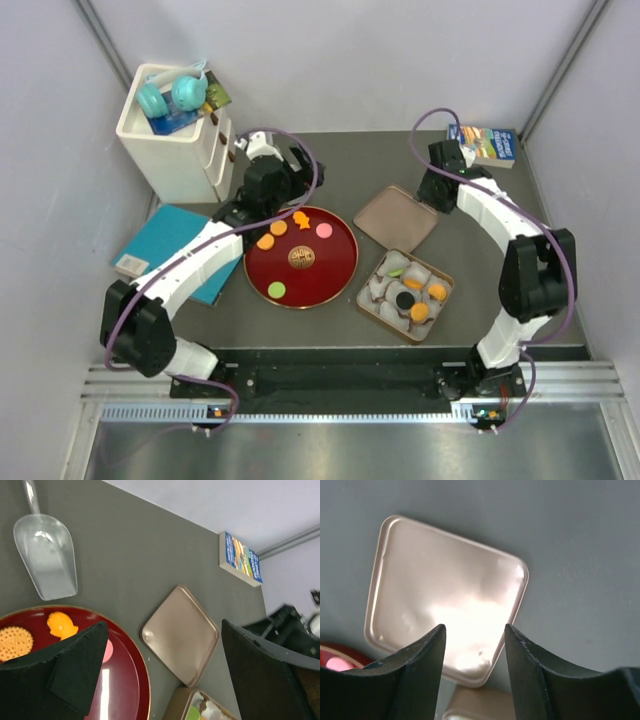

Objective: Pack the cookies

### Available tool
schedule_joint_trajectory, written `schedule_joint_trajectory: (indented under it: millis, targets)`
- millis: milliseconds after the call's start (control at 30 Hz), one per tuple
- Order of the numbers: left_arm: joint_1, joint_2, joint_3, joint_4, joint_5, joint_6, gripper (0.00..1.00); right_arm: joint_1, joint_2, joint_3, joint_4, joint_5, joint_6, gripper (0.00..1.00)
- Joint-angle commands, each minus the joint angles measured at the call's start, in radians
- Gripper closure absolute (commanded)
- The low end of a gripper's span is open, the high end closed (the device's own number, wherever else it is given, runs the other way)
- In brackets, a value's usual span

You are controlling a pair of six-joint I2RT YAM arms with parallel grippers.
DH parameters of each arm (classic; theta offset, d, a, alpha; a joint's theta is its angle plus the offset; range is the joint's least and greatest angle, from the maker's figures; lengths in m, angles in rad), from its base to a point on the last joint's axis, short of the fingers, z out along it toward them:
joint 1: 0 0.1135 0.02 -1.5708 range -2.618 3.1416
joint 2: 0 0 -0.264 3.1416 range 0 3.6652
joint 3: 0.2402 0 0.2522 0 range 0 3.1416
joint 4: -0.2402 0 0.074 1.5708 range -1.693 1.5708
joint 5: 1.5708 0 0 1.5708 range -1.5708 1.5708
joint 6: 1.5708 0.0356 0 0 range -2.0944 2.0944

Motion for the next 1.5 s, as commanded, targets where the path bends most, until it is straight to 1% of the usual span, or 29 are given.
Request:
schedule_joint_trajectory:
  millis: [0,33,67,200,267,367,533,633,733,1033,1067,1100,1133,1300,1467]
  targets:
    - [-0.031,-0.121,-0.077,0.037,0.044,-0.003,0.01,-0.029,0.091,0.063,-0.049,0.032,-0.055,0.50]
    - [-0.033,-0.139,-0.136,0.092,0.048,-0.007,0.01,-0.032,0.094,0.049,-0.039,0.024,-0.057,0.51]
    - [-0.034,-0.163,-0.155,0.099,0.042,-0.012,0.01,-0.034,0.096,0.014,-0.008,0.023,-0.054,0.51]
    - [-0.038,-0.165,-0.164,0.056,0.037,0.016,0.01,-0.070,0.104,-0.064,0.049,-0.008,-0.011,0.51]
    - [-0.039,-0.174,-0.177,0.065,0.043,0.019,0.01,-0.075,0.107,-0.098,0.076,-0.017,-0.003,0.51]
    - [-0.041,-0.188,-0.210,0.093,0.048,0.019,0.01,-0.075,0.134,-0.097,0.076,-0.031,-0.003,0.51]
    - [-0.042,-0.179,-0.227,0.083,0.052,0.010,0.02,-0.075,0.176,-0.089,0.089,-0.033,-0.003,0.52]
    - [-0.044,-0.181,-0.242,0.085,0.055,0.002,0.03,-0.075,0.192,-0.078,0.093,-0.034,-0.003,0.55]
    - [-0.045,-0.181,-0.255,0.086,0.051,-0.001,0.04,-0.075,0.211,-0.074,0.095,-0.025,-0.001,0.61]
    - [-0.051,-0.159,-0.261,0.085,0.045,-0.007,0.05,-0.075,0.225,-0.087,0.109,0.003,0.014,0.88]
    - [-0.051,-0.158,-0.261,0.085,0.046,-0.010,0.06,-0.075,0.225,-0.087,0.109,0.006,0.014,0.94]
    - [-0.053,-0.154,-0.261,0.086,0.045,-0.012,0.06,-0.075,0.225,-0.087,0.106,0.007,0.015,0.98]
    - [-0.054,-0.153,-0.261,0.086,0.045,-0.013,0.06,-0.075,0.222,-0.087,0.106,0.010,0.017,1.00]
    - [-0.056,-0.151,-0.259,0.086,0.046,-0.013,0.06,-0.075,0.197,-0.072,0.090,0.012,0.022,1.00]
    - [-0.059,-0.153,-0.258,0.088,0.054,-0.019,0.07,-0.075,0.131,-0.043,0.073,0.003,0.029,1.00]
